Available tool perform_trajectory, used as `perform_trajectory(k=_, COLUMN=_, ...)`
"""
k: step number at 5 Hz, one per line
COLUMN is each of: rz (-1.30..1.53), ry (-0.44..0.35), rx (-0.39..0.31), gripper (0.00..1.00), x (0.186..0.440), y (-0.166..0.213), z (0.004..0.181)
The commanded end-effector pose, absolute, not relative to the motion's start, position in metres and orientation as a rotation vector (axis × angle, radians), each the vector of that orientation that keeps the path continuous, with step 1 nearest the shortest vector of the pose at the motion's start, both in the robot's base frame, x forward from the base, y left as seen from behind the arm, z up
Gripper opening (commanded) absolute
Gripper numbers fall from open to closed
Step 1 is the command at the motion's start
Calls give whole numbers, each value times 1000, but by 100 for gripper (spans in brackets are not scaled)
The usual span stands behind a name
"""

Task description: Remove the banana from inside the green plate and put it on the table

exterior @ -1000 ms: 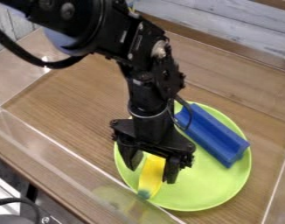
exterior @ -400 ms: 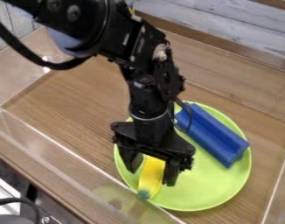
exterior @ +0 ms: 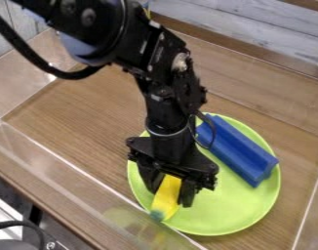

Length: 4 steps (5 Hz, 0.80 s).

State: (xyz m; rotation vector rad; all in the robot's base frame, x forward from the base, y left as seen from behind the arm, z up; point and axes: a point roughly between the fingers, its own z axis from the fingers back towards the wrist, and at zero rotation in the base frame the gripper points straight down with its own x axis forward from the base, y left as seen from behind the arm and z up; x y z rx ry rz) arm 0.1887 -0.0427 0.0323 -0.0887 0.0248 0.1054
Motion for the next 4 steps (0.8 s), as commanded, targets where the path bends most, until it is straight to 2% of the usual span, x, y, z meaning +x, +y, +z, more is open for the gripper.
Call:
perform_trajectory(k=1, rz=108, ry=4, rx=-92, gripper=0, x=195, y=-42, z=39)
perform_trajectory(k=4, rz=92, ry=16, rx=-82, gripper=0, x=198, y=-41, z=53)
